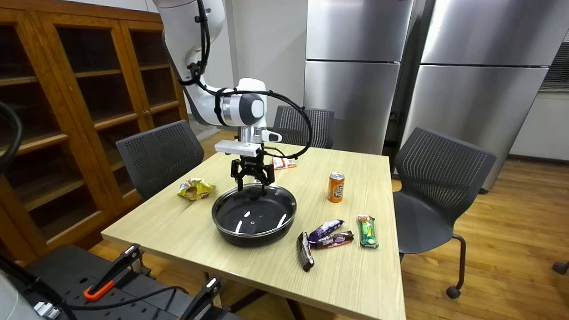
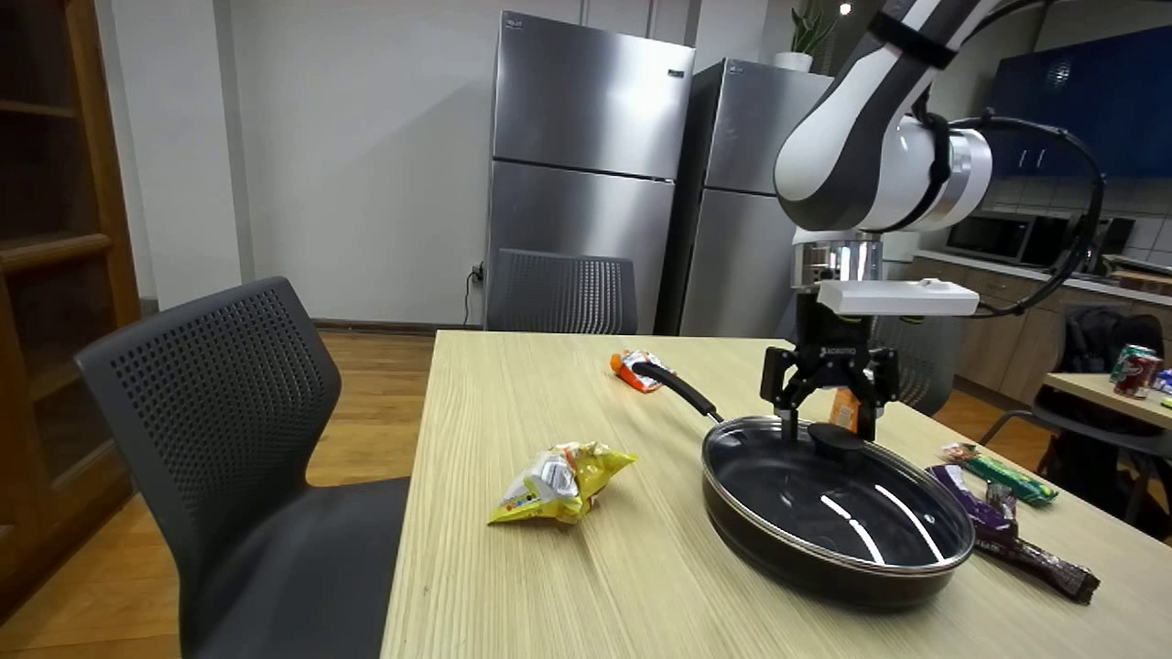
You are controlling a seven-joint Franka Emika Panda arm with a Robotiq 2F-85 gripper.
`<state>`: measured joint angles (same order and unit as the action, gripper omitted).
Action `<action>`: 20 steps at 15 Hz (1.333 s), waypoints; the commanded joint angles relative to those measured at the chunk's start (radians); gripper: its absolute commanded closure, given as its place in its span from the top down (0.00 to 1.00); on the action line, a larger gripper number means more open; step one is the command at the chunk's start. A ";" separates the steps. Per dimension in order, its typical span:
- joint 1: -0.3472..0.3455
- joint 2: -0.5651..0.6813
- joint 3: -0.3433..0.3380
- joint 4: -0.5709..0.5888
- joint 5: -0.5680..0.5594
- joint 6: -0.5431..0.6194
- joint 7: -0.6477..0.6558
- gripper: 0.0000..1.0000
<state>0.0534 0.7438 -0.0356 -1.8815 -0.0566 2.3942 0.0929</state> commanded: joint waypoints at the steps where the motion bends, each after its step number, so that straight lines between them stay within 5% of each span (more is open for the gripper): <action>1: 0.004 0.015 -0.001 0.038 -0.003 -0.044 0.002 1.00; 5: 0.005 0.001 -0.001 0.018 -0.003 -0.031 0.004 1.00; 6: 0.005 -0.005 -0.001 0.009 -0.003 -0.026 0.003 0.75; 7: 0.003 -0.010 0.001 0.002 0.000 -0.022 0.002 0.74; 11: 0.005 -0.035 -0.008 -0.024 0.001 -0.012 0.016 0.41; 20: 0.033 -0.121 -0.014 -0.109 0.003 0.013 0.083 0.39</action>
<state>0.0598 0.7229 -0.0419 -1.9053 -0.0566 2.3989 0.1241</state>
